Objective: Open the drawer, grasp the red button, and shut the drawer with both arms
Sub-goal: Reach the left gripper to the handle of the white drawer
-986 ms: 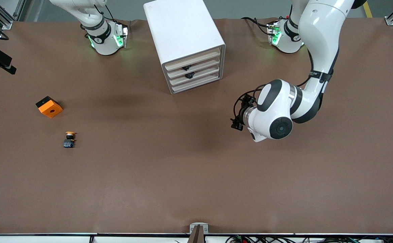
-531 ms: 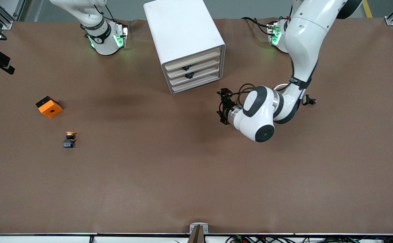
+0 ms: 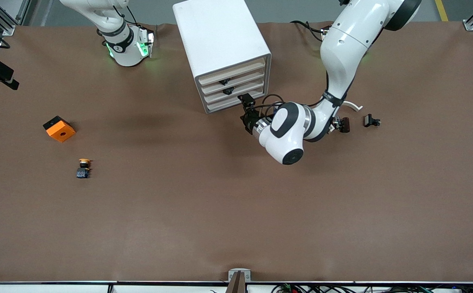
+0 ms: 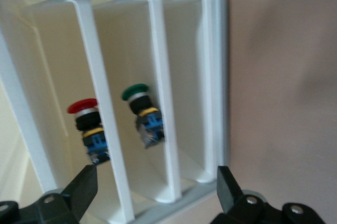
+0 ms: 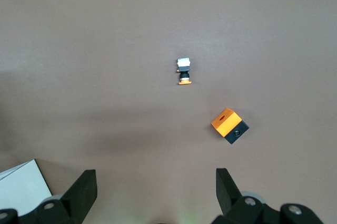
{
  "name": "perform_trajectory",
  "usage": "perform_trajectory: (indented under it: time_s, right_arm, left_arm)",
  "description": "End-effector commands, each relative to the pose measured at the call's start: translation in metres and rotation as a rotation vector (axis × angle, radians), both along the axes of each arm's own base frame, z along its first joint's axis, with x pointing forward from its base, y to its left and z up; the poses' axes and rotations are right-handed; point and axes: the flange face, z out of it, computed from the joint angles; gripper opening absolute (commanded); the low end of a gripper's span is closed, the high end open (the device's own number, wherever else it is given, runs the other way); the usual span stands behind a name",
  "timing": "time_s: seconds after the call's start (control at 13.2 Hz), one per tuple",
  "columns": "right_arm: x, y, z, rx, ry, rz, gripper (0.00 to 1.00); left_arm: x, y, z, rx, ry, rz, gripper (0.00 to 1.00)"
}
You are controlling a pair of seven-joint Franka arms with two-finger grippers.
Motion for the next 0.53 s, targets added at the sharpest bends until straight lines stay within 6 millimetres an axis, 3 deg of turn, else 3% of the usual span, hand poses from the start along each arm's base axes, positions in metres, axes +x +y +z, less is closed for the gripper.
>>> perform_trajectory:
  time_s: [0.0, 0.15, 0.3, 0.45]
  right_arm:
    - [-0.005, 0.001, 0.003, -0.015, -0.011, 0.003, 1.00]
    - [-0.005, 0.001, 0.003, -0.015, -0.009, 0.003, 1.00]
    - [-0.005, 0.002, 0.002, -0.013, -0.006, 0.003, 1.00]
    - [-0.005, 0.001, 0.002, -0.015, -0.007, 0.003, 1.00]
  left_arm:
    - [-0.014, -0.009, -0.005, -0.017, 0.108, -0.022, 0.85]
    - [-0.027, -0.015, -0.011, -0.025, 0.166, -0.040, 0.70]
    - [-0.036, -0.017, -0.015, -0.024, 0.201, -0.067, 0.67]
    - [-0.045, -0.021, -0.024, -0.016, 0.225, -0.087, 0.54]
